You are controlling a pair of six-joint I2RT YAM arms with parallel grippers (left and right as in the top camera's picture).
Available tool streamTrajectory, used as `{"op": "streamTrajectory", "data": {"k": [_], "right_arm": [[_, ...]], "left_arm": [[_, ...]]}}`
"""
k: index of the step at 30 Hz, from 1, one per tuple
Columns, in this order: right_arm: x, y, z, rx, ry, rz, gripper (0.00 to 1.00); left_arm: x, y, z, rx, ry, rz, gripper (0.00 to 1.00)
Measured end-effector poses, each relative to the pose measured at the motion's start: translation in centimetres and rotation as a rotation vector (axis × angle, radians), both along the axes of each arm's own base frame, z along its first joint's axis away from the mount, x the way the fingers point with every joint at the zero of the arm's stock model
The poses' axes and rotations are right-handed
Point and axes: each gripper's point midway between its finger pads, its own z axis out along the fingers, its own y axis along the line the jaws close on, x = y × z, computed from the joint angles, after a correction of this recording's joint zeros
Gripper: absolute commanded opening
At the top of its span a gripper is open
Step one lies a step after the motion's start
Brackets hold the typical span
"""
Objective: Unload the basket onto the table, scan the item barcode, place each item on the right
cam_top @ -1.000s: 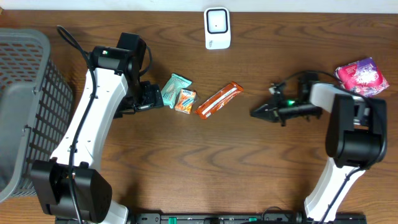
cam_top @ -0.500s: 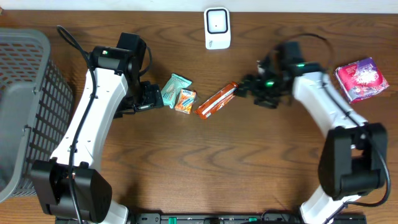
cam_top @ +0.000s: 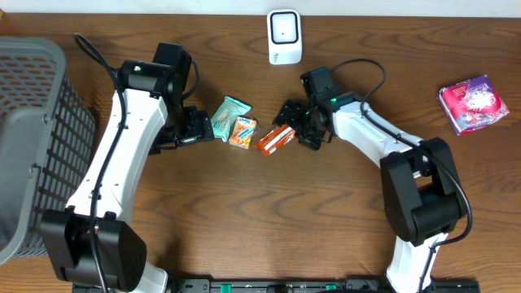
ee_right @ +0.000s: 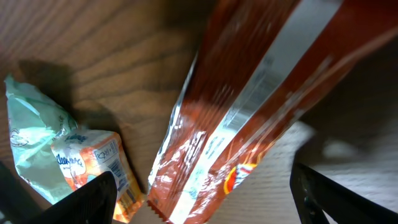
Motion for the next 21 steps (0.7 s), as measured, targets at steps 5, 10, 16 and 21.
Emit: {"op": "streamTrajectory", "data": {"k": [5, 10, 16, 21], "right_arm": [[-0.6, 1.1, -0.7, 0.024, 0.06, -0.06, 0.75], [-0.9, 2.0, -1.2, 0.051, 0.116, -0.103, 0.47], [-1.5, 1.9, -1.9, 0.037, 0.144, -0.094, 0.01], [-1.5, 1.4, -1.9, 0.041, 0.133, -0.043, 0.01]], "left_arm": [[0.0, 0.0, 0.0, 0.0, 0.0, 0.0, 0.98], [0.0, 0.0, 0.0, 0.0, 0.0, 0.0, 0.98], [0.0, 0.0, 0.0, 0.0, 0.0, 0.0, 0.98], [0.0, 0.0, 0.0, 0.0, 0.0, 0.0, 0.98]]}}
